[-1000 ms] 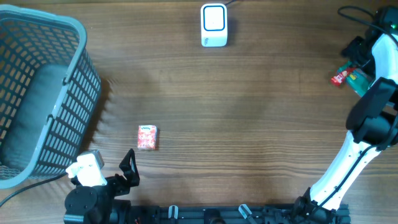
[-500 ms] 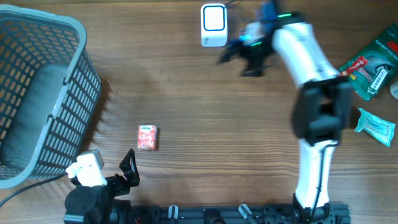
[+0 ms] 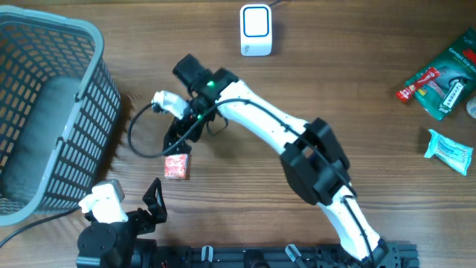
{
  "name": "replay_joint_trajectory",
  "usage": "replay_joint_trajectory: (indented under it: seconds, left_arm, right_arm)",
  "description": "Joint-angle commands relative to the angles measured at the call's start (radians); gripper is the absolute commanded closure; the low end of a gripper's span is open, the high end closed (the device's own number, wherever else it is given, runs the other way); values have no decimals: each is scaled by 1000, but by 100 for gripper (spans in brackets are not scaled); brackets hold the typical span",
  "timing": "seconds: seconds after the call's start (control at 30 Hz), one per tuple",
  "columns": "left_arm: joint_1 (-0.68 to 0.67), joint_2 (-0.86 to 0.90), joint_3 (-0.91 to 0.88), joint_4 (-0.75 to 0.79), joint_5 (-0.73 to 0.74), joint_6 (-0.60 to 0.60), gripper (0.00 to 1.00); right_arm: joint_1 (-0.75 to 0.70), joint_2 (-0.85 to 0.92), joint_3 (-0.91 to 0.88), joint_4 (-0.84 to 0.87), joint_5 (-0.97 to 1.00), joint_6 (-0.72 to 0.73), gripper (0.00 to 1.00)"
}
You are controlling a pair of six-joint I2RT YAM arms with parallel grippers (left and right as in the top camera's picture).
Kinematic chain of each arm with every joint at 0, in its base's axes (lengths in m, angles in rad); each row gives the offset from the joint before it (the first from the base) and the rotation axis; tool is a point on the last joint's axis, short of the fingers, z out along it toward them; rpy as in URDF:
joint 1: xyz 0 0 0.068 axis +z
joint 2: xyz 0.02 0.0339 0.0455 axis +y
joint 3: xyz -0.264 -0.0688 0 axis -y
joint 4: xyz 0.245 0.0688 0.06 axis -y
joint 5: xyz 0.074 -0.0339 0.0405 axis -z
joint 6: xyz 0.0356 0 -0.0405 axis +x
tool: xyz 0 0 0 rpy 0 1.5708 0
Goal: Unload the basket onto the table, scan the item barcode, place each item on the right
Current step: 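Reach the right gripper to the red Kleenex tissue pack and grasp it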
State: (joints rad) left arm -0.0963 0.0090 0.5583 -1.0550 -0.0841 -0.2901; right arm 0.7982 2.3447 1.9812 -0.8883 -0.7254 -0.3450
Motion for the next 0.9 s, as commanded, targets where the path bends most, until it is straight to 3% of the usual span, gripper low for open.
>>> replay_joint_trajectory:
  seconds: [0.0,0.1,0.3,0.33,0.37,0.43,0.53,0.63,0.7,0.77,0.8,0.87]
  left_arm:
    - [-5,-2,-5,2,-14,14,0]
    - [-5,-2,-5,2,-14,14,0]
    - [-5,-2,-5,2,-14,14,0]
    - [-5,-2,-5,2,-14,14,0]
    - [-5,-2,-5,2,-14,14,0]
    - [-5,-2,-5,2,-14,14,0]
    - [-5,-2,-5,2,-14,14,0]
    - [-5,-2,-5,2,-14,14,0]
    - [-5,-2,-5,2,-14,14,0]
    - [-5,-2,-5,2,-14,14,0]
    - [-5,-2,-5,2,-14,14,0]
    - [-5,-2,-5,2,-14,14,0]
  right_arm:
    - [20,93,-11,2,-53,-113,0]
    - [35,134,-11,1,-61,-127,2]
    - [40,183,-11,-17,-50,-122,22]
    - [40,186,-11,-21,-49,-122,35]
    - [40,186,-11,-21,-38,-109,66]
    - [40,186,-11,-14,-2,-74,92]
    - [40,186,-11,-13,87,0,95]
    - [24,174,26,-50,208,237,96]
    - [-16,144,84,-135,343,525,96]
    - [-72,109,140,-267,469,888,96]
    - [-117,81,156,-374,505,1151,96]
    - [-175,54,155,-531,501,1466,95]
